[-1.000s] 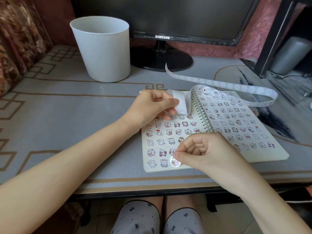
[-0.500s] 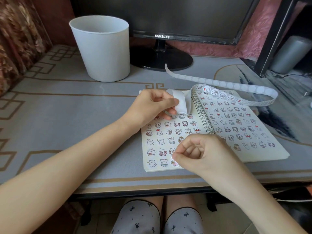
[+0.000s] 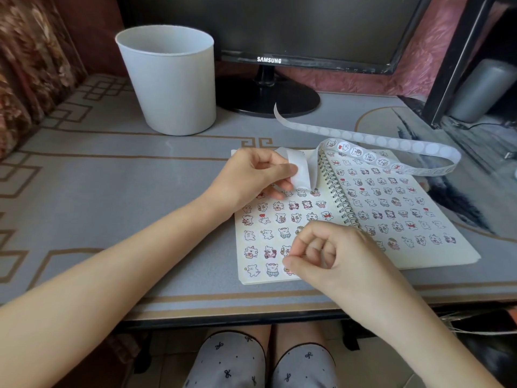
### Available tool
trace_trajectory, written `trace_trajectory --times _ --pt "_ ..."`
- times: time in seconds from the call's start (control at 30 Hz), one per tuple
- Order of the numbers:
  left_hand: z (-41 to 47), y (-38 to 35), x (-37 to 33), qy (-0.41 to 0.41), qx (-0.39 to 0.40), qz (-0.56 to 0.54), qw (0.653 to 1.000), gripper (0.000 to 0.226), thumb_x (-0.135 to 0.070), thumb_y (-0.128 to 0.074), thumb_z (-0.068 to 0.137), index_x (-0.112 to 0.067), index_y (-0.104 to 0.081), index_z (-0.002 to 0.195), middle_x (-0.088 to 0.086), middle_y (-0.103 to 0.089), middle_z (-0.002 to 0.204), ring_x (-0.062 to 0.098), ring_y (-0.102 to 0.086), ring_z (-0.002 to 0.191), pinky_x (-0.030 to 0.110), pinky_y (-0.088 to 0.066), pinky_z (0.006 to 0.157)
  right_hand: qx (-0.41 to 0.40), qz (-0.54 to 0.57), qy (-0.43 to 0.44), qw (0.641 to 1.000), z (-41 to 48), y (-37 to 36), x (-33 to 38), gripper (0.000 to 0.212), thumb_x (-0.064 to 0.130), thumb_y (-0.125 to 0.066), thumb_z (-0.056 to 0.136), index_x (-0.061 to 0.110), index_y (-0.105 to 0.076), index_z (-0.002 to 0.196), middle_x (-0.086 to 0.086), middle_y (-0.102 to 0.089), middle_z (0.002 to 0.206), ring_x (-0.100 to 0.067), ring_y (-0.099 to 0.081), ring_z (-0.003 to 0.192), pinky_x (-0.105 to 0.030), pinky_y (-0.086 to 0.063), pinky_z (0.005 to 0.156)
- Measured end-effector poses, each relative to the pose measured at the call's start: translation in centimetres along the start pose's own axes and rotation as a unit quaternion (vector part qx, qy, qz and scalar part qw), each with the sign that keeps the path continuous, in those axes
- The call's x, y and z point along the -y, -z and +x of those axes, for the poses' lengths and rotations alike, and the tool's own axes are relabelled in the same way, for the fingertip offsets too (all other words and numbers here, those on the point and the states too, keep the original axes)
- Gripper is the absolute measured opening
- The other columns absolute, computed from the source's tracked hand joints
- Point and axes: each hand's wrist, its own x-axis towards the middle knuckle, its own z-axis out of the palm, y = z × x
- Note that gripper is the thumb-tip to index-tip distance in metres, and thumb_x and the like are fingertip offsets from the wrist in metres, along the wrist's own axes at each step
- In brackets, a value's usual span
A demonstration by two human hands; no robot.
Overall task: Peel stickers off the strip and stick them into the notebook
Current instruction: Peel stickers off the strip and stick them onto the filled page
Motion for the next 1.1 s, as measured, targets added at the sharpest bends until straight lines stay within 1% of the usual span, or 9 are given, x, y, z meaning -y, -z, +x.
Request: trace_trajectory --times 0.2,0.33,0.43,0.53,0.67,0.8,0.9,1.0,1.1 --pt "0.0 0.0 0.0 -0.006 0.000 0.003 1.000 0.013 -0.009 -0.063 0.089 0.004 -0.065 0.086 -0.001 -0.067 0.060 0.009 -0.062 0.054 0.017 -0.054 0.056 0.000 0.023 -0.002 1.000 0.4 0.1 -0.7 0.022 0.033 -0.072 0.077 0.033 -0.052 0.084 0.020 -0.054 0.076 0.000 -0.047 0.058 -0.023 -0.041 0.063" --pt "0.0 0.0 0.0 -0.004 -0.002 0.002 1.000 0.012 -0.010 -0.063 0.089 0.001 -0.065 0.084 0.001 -0.068 0.061 0.012 -0.062 0.055 0.018 -0.054 0.057 0.014 0.066 -0.016 0.998 0.7 0.6 -0.9 0.015 0.024 -0.070 0.081 0.029 -0.057 0.080 0.024 -0.053 0.064 0.000 -0.046 0.052 -0.016 -0.034 0.057" --pt "0.1 0.0 0.1 -0.004 -0.001 0.003 1.000 0.012 -0.010 -0.064 0.089 -0.001 -0.066 0.083 0.003 -0.068 0.063 0.013 -0.062 0.056 0.018 -0.055 0.058 0.009 0.085 -0.025 0.996 0.7 0.4 -0.8 0.017 0.035 -0.073 0.074 0.028 -0.058 0.079 0.024 -0.055 0.064 0.001 -0.047 0.052 -0.018 -0.036 0.058" --pt "0.1 0.0 0.1 -0.007 0.000 -0.001 1.000 0.011 -0.010 -0.064 0.089 -0.001 -0.065 0.082 0.004 -0.068 0.064 0.013 -0.063 0.057 0.018 -0.055 0.058 0.004 0.055 -0.023 0.998 0.7 0.1 -0.7 0.024 0.040 -0.076 0.070 0.031 -0.056 0.079 0.027 -0.054 0.069 0.002 -0.047 0.054 -0.023 -0.039 0.061" --pt "0.1 0.1 0.2 -0.008 0.002 -0.004 1.000 0.011 -0.010 -0.064 0.089 -0.002 -0.065 0.082 0.003 -0.068 0.063 0.013 -0.063 0.058 0.018 -0.055 0.058 0.016 0.019 -0.013 1.000 0.8 0.2 -0.8 0.018 0.034 -0.073 0.077 0.032 -0.055 0.081 0.033 -0.053 0.070 0.004 -0.048 0.056 -0.020 -0.036 0.060" --pt "0.1 0.0 0.1 -0.010 0.005 -0.008 1.000 0.011 -0.010 -0.063 0.089 -0.001 -0.065 0.083 0.003 -0.068 0.063 0.012 -0.062 0.057 0.018 -0.054 0.056 0.021 0.039 -0.002 0.999 0.9 0.4 -1.2 0.016 0.024 -0.069 0.082 0.032 -0.056 0.081 0.026 -0.052 0.067 0.000 -0.046 0.055 -0.018 -0.037 0.060" --pt "0.0 0.0 0.1 -0.013 0.006 -0.018 1.000 0.012 -0.010 -0.063 0.089 0.002 -0.065 0.086 0.003 -0.068 0.063 0.010 -0.062 0.057 0.017 -0.053 0.054 0.026 0.105 0.004 0.994 1.5 0.8 -1.3 0.015 0.017 -0.068 0.083 0.029 -0.059 0.082 0.014 -0.053 0.066 -0.001 -0.046 0.055 -0.016 -0.039 0.061" --pt "-0.1 0.0 -0.1 -0.022 0.005 -0.022 1.000 0.012 -0.010 -0.063 0.089 -0.001 -0.064 0.083 0.003 -0.066 0.064 0.009 -0.063 0.060 0.017 -0.051 0.051 -0.033 0.154 0.021 0.987 2.6 1.7 -1.1 0.008 0.023 -0.069 0.081 0.027 -0.062 0.083 0.011 -0.063 0.076 -0.012 -0.057 0.065 -0.024 -0.046 0.066" --pt "0.0 0.1 -0.2 -0.033 -0.004 -0.027 0.999 0.012 -0.010 -0.063 0.089 -0.003 -0.064 0.080 0.003 -0.065 0.065 0.011 -0.063 0.063 0.017 -0.048 0.048 -0.141 0.113 0.051 0.982 4.4 2.5 -1.2 0.010 0.028 -0.071 0.081 0.027 -0.061 0.086 0.019 -0.064 0.083 0.002 -0.058 0.070 -0.015 -0.040 0.064"
